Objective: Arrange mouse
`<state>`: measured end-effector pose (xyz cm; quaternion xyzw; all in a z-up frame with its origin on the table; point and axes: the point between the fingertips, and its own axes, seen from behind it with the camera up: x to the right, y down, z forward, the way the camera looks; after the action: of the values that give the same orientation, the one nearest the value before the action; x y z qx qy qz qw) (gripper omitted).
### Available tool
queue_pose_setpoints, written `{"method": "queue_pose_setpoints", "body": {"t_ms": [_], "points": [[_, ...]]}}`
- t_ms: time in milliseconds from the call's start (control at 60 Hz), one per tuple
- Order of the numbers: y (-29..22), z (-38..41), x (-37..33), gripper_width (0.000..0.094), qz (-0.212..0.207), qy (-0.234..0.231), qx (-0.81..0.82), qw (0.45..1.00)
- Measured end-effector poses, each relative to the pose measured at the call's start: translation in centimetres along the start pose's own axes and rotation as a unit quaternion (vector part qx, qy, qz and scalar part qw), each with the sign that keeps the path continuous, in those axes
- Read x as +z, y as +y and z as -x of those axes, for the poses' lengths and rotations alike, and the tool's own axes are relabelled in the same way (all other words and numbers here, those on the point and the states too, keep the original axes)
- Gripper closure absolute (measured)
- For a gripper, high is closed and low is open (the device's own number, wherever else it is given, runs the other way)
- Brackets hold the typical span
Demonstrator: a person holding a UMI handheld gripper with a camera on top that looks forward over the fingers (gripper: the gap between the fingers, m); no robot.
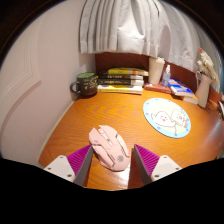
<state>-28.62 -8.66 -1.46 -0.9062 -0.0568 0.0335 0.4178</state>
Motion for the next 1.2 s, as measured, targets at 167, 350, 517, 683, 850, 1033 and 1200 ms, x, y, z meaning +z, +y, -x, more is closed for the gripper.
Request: {"method": "queue_pose_setpoints", "body": {"t_ms": [167,350,517,683,850,1033,1200], "points": [[-2.2,-0.7,2.6,0.0159,0.006,0.012,0.008,1.000],[-3.7,-1.6,4.4,0.0354,0.012,0.035,0.030,0.999],[-4.1,-1.6,5.2,0.0442,0.029,0.043,0.046,0.998],[-5.3,-1.0,6.3,0.0526,0.065,0.020,0.056,0.996],[-12.6,-2.2,4.3,0.0523,0.028,0.016,0.035,0.999],[-21.7,-8.3,-0.3,0.0522,-0.043,0.056,0.021,0.997],[-23.8,-15.7,-1.0,0.0522,-0.069,0.083,0.032,0.994]]}}
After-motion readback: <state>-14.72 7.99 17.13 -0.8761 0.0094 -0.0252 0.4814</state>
